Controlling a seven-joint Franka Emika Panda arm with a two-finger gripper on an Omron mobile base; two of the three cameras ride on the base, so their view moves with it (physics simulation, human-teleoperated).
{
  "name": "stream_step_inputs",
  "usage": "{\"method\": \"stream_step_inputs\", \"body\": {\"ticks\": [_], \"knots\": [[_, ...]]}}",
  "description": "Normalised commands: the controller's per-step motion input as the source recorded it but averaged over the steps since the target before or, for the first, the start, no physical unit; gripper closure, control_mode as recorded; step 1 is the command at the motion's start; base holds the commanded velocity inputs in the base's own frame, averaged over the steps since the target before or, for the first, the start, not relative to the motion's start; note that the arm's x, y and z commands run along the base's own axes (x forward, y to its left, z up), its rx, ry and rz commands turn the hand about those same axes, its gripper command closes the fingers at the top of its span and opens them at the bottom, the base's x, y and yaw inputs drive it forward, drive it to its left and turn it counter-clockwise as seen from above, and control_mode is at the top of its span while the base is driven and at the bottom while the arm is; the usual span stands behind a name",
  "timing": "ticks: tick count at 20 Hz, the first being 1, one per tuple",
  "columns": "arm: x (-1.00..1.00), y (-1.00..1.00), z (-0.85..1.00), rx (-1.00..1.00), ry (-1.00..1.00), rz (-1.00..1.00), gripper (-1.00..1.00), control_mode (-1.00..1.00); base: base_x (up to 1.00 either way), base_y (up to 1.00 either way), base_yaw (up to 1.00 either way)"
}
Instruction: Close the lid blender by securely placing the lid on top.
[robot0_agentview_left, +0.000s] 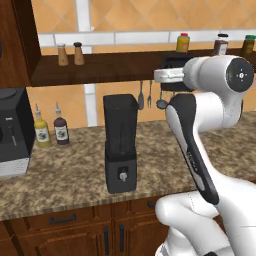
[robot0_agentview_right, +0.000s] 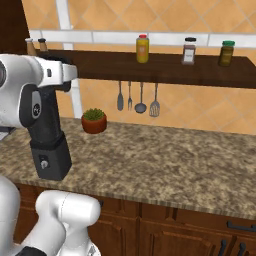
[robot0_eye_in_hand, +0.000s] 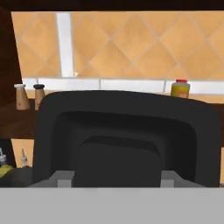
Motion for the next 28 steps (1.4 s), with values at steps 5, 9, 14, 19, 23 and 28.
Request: {"method": "stream_step_inputs", "body": {"ticks": [5, 9, 14, 19, 23, 28], "knots": [[0.00, 0.77, 0.01, 0.00, 0.07, 0.00, 1.00, -1.00, 0.00, 0.00, 0.00], [0.03, 0.56, -0.11, 0.00, 0.25, 0.00, 1.00, -1.00, 0.00, 0.00, 0.00], [0.20, 0.42, -0.04, 0.00, 0.31, 0.04, 1.00, -1.00, 0.00, 0.00, 0.00], [0.31, 0.35, -0.12, 0.00, 0.26, 0.01, 1.00, -1.00, 0.00, 0.00, 0.00], [0.25, 0.46, -0.32, 0.00, 0.23, 0.00, 1.00, -1.00, 0.00, 0.00, 0.00], [0.16, 0.13, -0.37, 0.00, 0.17, 0.00, 1.00, -1.00, 0.00, 0.00, 0.00]]}}
